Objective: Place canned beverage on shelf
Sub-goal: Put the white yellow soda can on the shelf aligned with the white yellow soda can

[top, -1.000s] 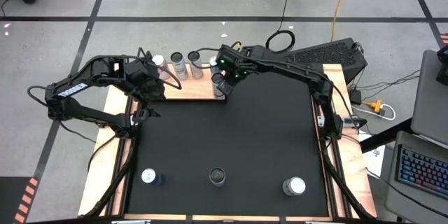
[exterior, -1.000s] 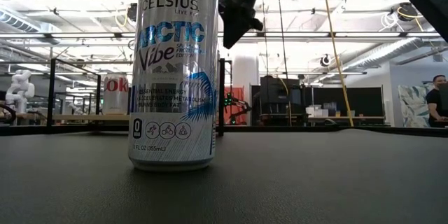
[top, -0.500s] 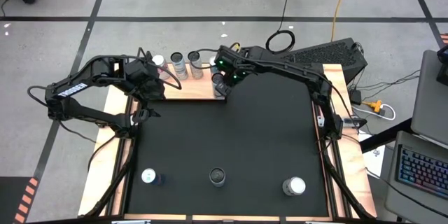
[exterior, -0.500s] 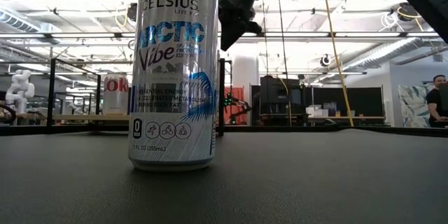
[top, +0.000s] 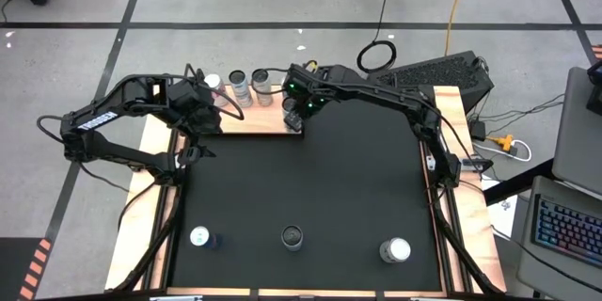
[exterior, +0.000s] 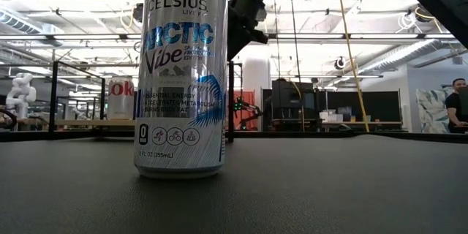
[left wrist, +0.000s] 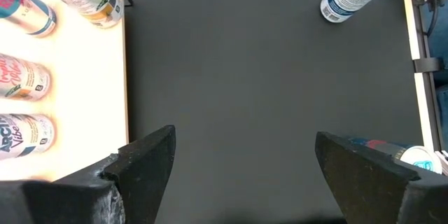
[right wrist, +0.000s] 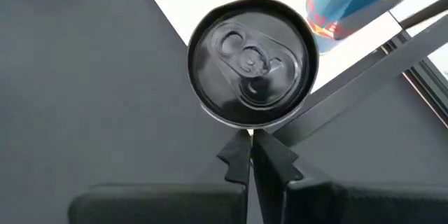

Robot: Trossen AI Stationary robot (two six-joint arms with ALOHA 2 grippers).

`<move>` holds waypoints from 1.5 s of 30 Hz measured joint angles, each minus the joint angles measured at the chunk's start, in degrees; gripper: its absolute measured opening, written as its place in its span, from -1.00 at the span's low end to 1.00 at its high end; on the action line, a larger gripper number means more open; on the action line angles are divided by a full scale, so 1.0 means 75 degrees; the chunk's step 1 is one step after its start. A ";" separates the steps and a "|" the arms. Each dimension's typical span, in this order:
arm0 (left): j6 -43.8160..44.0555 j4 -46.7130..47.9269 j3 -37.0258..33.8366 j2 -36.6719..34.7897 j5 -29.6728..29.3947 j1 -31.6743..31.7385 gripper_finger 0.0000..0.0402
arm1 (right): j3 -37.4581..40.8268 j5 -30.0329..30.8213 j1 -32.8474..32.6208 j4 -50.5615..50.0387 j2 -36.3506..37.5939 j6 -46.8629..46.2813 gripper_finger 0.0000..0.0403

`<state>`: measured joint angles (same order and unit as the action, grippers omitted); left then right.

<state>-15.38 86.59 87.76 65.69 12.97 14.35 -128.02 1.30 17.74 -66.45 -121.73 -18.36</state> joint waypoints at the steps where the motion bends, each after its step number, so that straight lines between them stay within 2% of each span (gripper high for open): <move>1: 0.0001 -0.0003 -0.0001 0.0000 0.0000 -0.0001 0.72 | -0.0001 -0.0019 0.0002 0.0063 -0.0016 0.0005 -1.00; 9: -0.0003 0.0000 -0.0001 0.0000 0.0000 -0.0002 0.72 | 0.0011 -0.0020 0.0000 0.0690 -0.0062 0.0066 -1.00; 25: -0.0006 0.0003 -0.0001 0.0000 0.0000 -0.0002 0.72 | 0.0008 -0.0164 0.0099 0.0435 0.0006 -0.0026 -1.00; 45: -0.0006 0.0003 0.0001 0.0000 0.0000 -0.0002 0.72 | 0.0005 -0.0215 0.0323 0.1144 -0.0015 -0.0153 -1.00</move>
<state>-15.42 86.61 87.77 65.69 12.97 14.33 -127.98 -0.31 20.16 -57.87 -121.84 -19.51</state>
